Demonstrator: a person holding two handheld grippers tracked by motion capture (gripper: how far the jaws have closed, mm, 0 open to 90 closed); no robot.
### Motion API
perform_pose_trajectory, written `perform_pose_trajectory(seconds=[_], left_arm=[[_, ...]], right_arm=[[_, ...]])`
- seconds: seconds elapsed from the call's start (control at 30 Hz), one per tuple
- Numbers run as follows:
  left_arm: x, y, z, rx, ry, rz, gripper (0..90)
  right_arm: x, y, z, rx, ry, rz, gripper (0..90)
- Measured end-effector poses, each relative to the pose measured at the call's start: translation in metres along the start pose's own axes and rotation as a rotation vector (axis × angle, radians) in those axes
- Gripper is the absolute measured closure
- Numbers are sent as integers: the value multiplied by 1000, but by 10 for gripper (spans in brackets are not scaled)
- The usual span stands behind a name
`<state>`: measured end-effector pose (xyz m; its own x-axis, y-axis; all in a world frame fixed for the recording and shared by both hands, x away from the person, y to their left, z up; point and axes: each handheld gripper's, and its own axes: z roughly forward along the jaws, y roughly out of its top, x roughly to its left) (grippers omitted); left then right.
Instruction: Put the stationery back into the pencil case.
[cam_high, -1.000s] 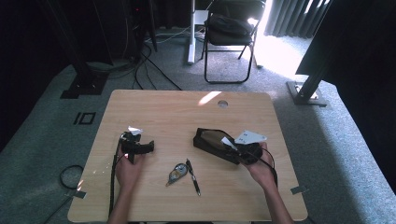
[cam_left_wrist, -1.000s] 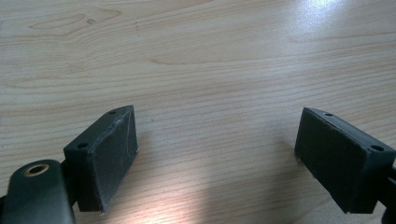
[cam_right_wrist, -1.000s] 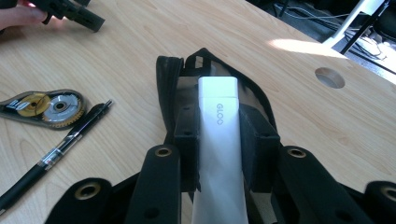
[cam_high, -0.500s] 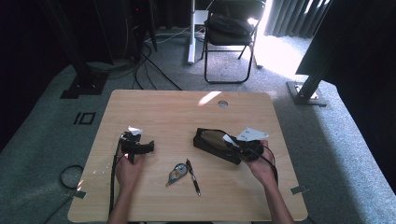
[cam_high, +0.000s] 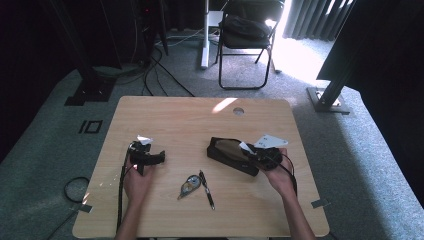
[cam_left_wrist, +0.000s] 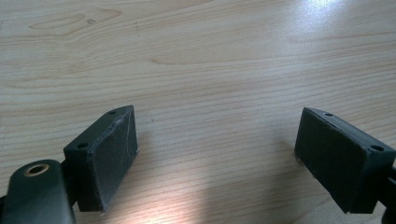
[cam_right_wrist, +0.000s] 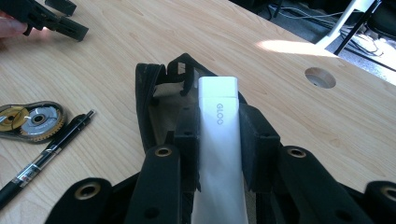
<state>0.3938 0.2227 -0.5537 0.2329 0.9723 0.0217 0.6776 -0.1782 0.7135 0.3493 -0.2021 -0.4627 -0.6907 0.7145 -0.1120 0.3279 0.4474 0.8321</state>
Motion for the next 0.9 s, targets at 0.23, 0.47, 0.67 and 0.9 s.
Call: perform_pose_trajectory(seconds=[0.23,0.47,0.67,0.9], left_arm=[[0,0,0,0,0,0,134],[0,0,0,0,0,0,134],[0,0,0,0,0,0,134],[0,0,0,0,0,0,134]], right_arm=[[-2,0,3,0,2,2,713],[-4,1,7,5,3,9,713],[-6,2,12,7,8,15,713],[-8,3,16,10,10,20,713]])
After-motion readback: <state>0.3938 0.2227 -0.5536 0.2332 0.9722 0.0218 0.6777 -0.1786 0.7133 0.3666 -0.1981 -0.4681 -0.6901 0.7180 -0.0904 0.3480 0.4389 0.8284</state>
